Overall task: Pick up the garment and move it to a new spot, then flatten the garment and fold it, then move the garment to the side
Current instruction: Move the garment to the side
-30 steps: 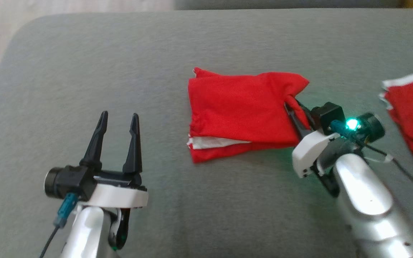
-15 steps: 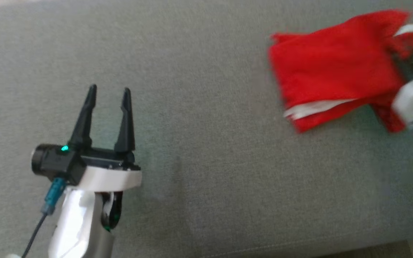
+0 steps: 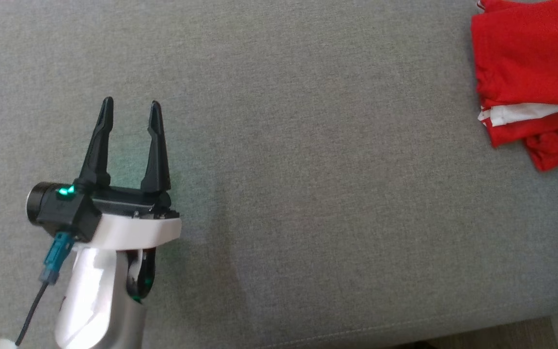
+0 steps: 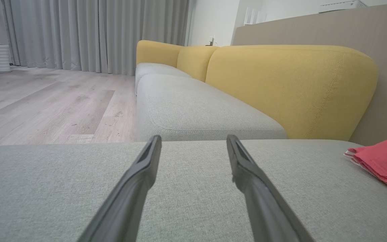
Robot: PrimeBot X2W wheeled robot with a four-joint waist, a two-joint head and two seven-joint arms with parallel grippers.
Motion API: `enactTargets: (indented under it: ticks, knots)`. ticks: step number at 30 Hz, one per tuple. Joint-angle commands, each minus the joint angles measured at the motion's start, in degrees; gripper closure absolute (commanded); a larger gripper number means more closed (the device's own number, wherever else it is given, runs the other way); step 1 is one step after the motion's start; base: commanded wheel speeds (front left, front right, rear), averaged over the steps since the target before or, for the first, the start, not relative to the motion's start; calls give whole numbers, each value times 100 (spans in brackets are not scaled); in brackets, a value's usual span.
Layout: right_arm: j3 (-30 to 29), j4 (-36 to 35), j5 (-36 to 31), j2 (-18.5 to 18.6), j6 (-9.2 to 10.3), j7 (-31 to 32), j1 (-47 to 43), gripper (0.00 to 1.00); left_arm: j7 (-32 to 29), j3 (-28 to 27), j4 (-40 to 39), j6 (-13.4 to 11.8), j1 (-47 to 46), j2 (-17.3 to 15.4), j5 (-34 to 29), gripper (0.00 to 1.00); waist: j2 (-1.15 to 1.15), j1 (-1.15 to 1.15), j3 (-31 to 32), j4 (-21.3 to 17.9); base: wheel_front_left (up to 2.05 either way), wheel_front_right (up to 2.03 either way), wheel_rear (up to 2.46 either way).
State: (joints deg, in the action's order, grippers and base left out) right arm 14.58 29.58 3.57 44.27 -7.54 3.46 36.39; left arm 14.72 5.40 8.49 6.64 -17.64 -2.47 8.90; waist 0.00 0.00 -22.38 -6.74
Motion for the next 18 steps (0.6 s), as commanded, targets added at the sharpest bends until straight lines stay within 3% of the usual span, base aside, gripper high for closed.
enactTargets:
  ticks: [1, 6, 7, 8, 9, 18]
  knots:
    - [-24, -112, -44, 260, 5, -8, -125, 100, 28, -200, -218, 23, -165, -41, -35, 0, 0, 0, -7, -6, 0, 0, 0]
    - [-244, -126, -152, 71, 5, 120, -124, 100, 28, -242, -207, 43, -184, -41, -74, 0, 0, 0, -9, -35, 0, 0, 0]
    - [-271, -149, -192, 41, 5, 130, -135, 80, 28, -236, -201, 46, -186, -41, -75, 0, 0, 0, 0, -37, 0, 0, 0]
    - [-310, -177, -221, 3, 5, 133, -147, 34, 28, -231, -194, 49, -188, -41, -72, 0, 0, 0, 14, -38, 0, 0, 0]
    - [-366, -179, -255, -29, 5, 179, -162, 0, 28, -225, -183, 51, -187, -41, -66, 0, 0, 0, 35, -36, 0, 0, 0]
    - [-756, -686, -602, -436, 5, -79, -250, 0, 28, -178, -105, -2, -39, -41, 147, 0, 0, 0, 597, 31, 0, 0, 0]
